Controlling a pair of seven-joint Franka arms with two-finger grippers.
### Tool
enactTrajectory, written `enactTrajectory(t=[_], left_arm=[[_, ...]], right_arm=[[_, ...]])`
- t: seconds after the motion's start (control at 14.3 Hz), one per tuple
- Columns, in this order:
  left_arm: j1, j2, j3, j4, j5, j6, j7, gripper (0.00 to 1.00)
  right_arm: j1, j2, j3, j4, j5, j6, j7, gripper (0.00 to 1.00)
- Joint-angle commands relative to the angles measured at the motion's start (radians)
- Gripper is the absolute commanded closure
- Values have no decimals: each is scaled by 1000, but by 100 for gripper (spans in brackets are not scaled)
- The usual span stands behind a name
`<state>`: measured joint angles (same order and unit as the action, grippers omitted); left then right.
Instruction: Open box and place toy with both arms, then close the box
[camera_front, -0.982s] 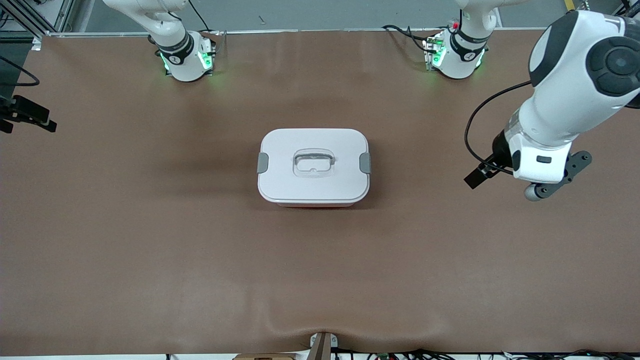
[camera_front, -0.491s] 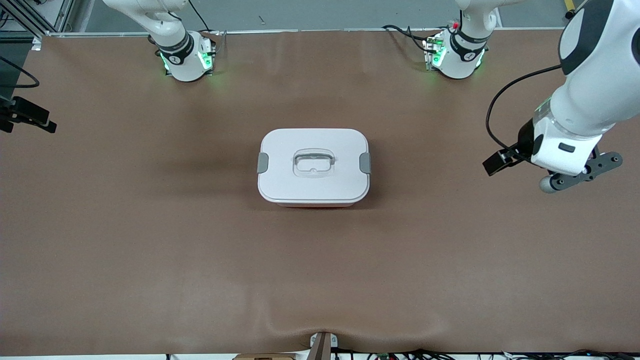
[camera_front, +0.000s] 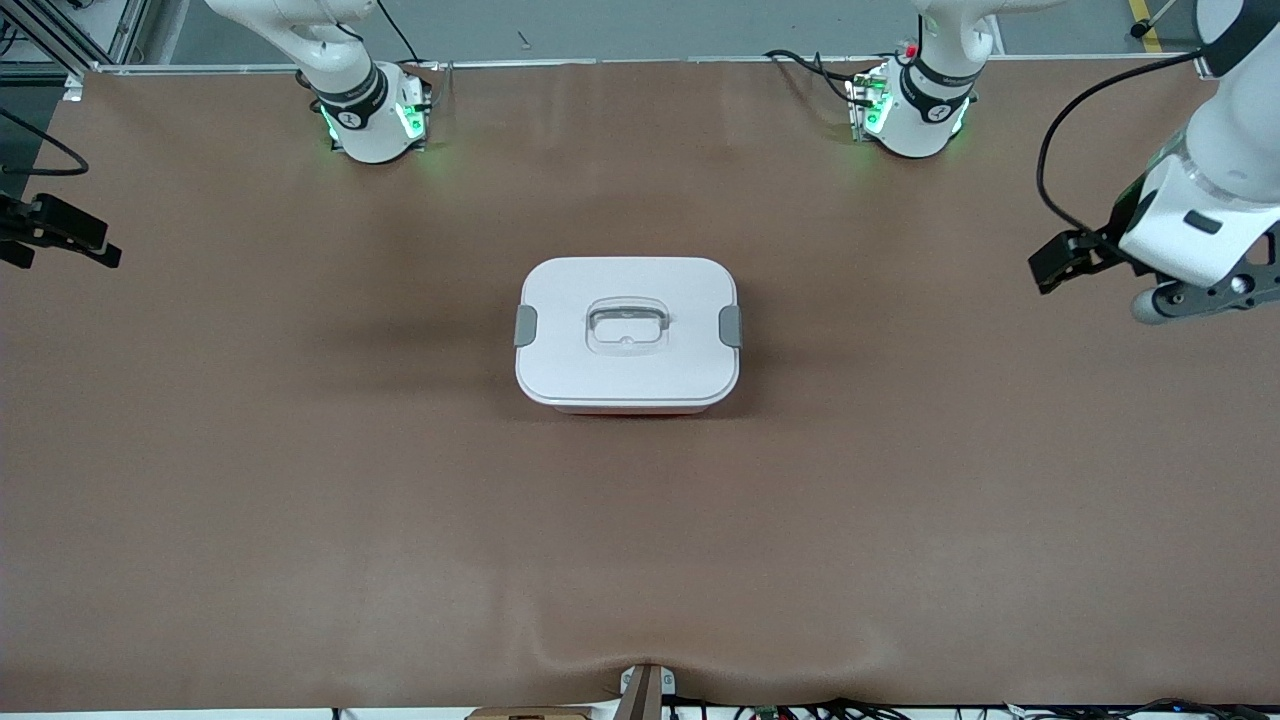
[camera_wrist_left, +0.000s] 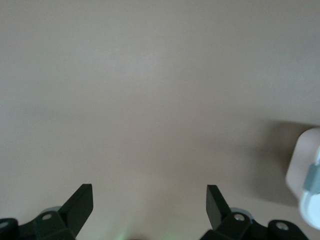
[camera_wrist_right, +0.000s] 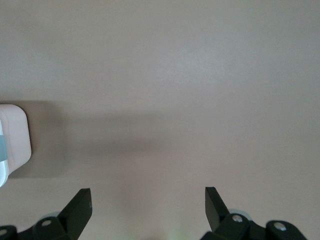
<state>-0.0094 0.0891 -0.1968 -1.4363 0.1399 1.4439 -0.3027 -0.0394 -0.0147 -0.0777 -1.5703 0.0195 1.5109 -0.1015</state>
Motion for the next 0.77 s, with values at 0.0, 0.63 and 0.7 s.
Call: enactTrajectory(t=[0.0,0.63,0.7], left_arm=[[-81,-98,121,-110,-57,4,111,0],[-158,-291,181,-288,-97,39,137,0],[-158,-307,181,-300,-98,47,160,0]], right_arm=[[6,-2,1,6,-7,0,17,0],[7,-2,1,6,-6,-6,17,0],[9,-4,1,6,-6,-8,17,0]])
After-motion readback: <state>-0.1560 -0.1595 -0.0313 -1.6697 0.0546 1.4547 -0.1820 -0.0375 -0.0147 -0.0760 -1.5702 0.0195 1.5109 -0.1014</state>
